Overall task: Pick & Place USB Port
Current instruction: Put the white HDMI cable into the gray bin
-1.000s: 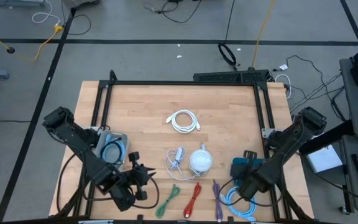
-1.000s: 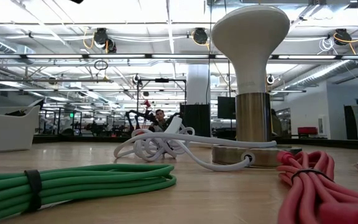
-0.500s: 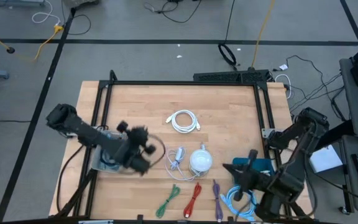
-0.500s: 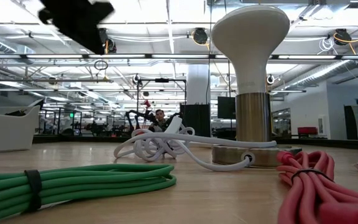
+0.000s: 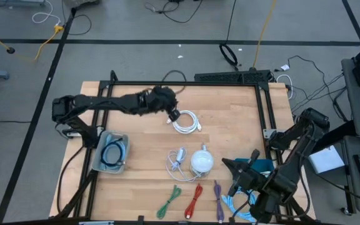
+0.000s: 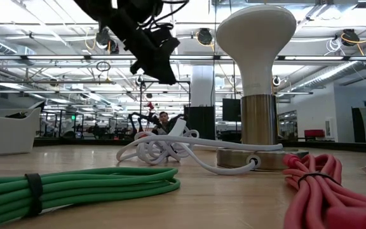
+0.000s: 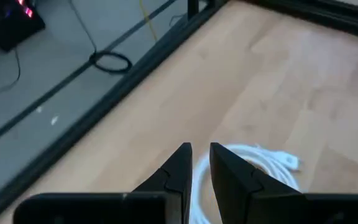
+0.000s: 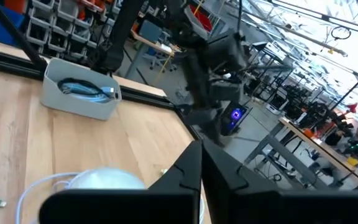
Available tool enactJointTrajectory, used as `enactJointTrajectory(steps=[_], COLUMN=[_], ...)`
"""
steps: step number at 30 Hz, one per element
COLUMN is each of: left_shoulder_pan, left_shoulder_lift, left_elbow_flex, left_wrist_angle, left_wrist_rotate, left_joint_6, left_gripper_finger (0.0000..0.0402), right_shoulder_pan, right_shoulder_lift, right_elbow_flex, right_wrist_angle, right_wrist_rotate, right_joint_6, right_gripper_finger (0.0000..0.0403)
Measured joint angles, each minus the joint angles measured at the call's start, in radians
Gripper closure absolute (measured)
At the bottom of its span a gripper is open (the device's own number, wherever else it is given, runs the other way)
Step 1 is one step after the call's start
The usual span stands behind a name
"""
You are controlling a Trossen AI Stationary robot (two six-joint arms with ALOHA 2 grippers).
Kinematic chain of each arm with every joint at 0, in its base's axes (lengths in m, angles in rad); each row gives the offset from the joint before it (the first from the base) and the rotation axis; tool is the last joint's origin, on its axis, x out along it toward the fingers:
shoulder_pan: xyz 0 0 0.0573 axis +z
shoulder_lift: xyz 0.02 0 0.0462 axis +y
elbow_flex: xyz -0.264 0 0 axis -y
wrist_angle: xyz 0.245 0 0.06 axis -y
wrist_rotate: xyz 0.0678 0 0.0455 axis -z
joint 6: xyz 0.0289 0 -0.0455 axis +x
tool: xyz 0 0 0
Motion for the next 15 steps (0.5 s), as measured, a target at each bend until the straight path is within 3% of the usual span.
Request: enactJointTrajectory(steps=[7, 15], left_shoulder_pan=[0.148, 0.146], left_shoulder_lift=[0.051, 0.23], left_elbow_flex=[-0.004, 0.048], left_wrist_angle=[-0.073, -0.148], left_wrist_rotate=[0.276, 0.289], left_joint_6=[0.023, -0.025], left_gripper_finger=[0.0317, 0.0173], right_shoulder_pan=[-0.001, -0.044], right_shoulder_lift=[0.0, 0.001], right_elbow_flex=[-0.084, -0.105], right_wrist_angle=[0.022, 0.055], right_wrist_rotate=[0.001, 0.003], right_joint_6=[0.072, 0.076], right_gripper_finger=[0.0403, 0.0403])
